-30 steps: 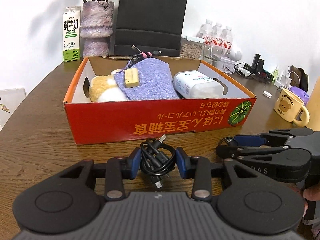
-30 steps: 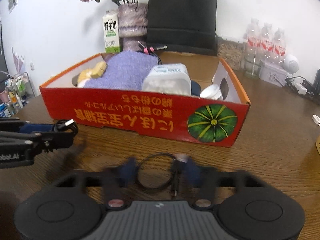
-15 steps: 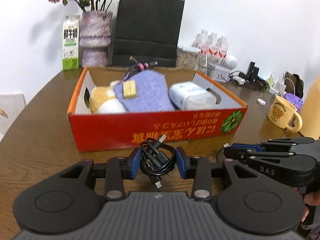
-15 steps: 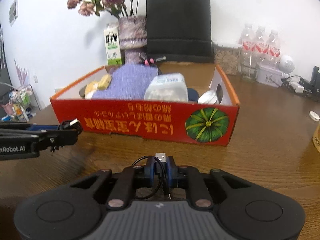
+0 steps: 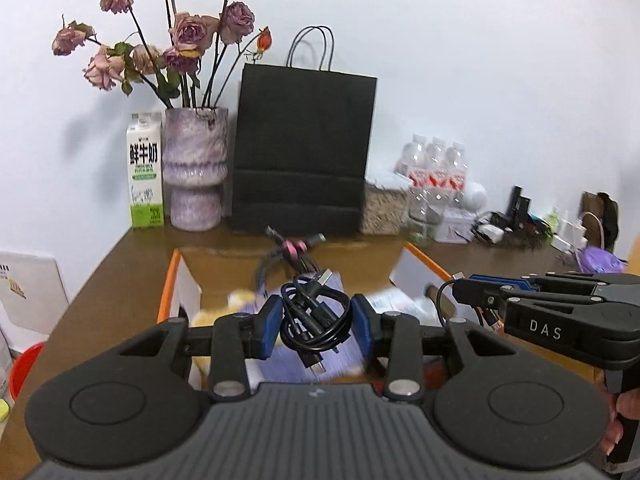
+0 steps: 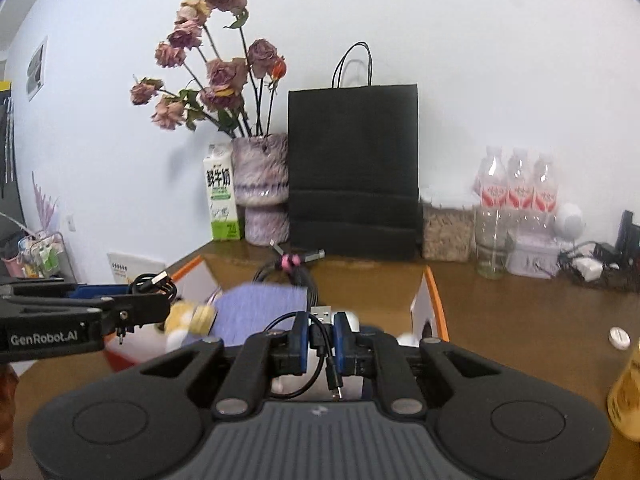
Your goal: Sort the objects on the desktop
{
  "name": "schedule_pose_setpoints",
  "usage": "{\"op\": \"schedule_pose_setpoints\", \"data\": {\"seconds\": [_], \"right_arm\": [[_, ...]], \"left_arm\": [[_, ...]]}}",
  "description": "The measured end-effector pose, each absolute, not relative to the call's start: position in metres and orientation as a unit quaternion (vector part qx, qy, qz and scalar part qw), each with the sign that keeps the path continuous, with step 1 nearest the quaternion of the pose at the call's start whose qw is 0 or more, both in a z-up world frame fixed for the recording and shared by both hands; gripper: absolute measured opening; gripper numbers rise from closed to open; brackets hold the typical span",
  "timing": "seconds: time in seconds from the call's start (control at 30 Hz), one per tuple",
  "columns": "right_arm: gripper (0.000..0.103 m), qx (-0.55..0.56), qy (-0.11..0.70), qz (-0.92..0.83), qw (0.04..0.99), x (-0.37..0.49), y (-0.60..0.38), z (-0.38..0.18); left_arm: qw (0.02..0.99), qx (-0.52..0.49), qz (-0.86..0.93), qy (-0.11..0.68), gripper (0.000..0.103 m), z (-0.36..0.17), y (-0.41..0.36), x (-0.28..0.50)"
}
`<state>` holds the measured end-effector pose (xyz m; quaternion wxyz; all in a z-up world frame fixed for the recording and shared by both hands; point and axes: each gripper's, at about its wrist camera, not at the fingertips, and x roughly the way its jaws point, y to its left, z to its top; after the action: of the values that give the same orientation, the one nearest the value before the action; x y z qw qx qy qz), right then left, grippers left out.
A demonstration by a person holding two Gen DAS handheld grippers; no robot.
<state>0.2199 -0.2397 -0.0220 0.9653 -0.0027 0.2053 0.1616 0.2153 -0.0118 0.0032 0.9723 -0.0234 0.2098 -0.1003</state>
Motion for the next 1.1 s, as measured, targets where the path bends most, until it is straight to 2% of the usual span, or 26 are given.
{"op": "schedule_pose_setpoints", "data": {"seconds": [0.27,0.33,0.37,0.4,0.43,0.47,0.5,0.53,0.83,1.1], "right_arm": [[0.012,0.008,0.226,0.164,0.96,0.285,-0.224,-0.031],[0.013,0.009,0.237,0.164,0.957,0.298,-0.22,-0.035],[0.018,0.008,0.245,0.165,0.955,0.303,-0.219,-0.037],[0.041,0.009,0.254,0.164,0.953,0.309,-0.218,-0.039],[0.057,0.009,0.26,0.163,0.952,0.311,-0.218,-0.04],[0.079,0.007,0.263,0.155,0.952,0.312,-0.218,-0.041],[0.096,0.001,0.264,0.14,0.954,0.312,-0.219,-0.041],[0.101,-0.003,0.262,0.131,0.956,0.311,-0.221,-0.04],[0.103,-0.001,0.28,0.128,0.952,0.288,-0.225,-0.024],[0.103,-0.02,0.271,0.123,0.955,0.223,-0.229,0.002]], "left_arm": [[0.971,-0.022,-0.085,0.224,0.039,-0.006,-0.013,0.273],[0.97,-0.016,-0.077,0.231,0.051,-0.009,-0.014,0.285],[0.97,-0.013,-0.072,0.233,0.078,-0.01,-0.013,0.287],[0.97,-0.011,-0.065,0.234,0.103,-0.011,-0.013,0.29],[0.973,-0.007,-0.054,0.225,0.103,-0.01,-0.011,0.289],[0.974,-0.006,-0.047,0.22,0.103,-0.009,-0.008,0.289],[0.974,-0.008,-0.047,0.221,0.103,-0.007,-0.005,0.288],[0.974,-0.014,-0.049,0.222,0.103,-0.005,-0.003,0.288],[0.974,0.002,-0.023,0.226,0.103,0.011,-0.001,0.266],[0.973,0.016,-0.02,0.231,0.103,0.032,-0.004,0.205]]}}
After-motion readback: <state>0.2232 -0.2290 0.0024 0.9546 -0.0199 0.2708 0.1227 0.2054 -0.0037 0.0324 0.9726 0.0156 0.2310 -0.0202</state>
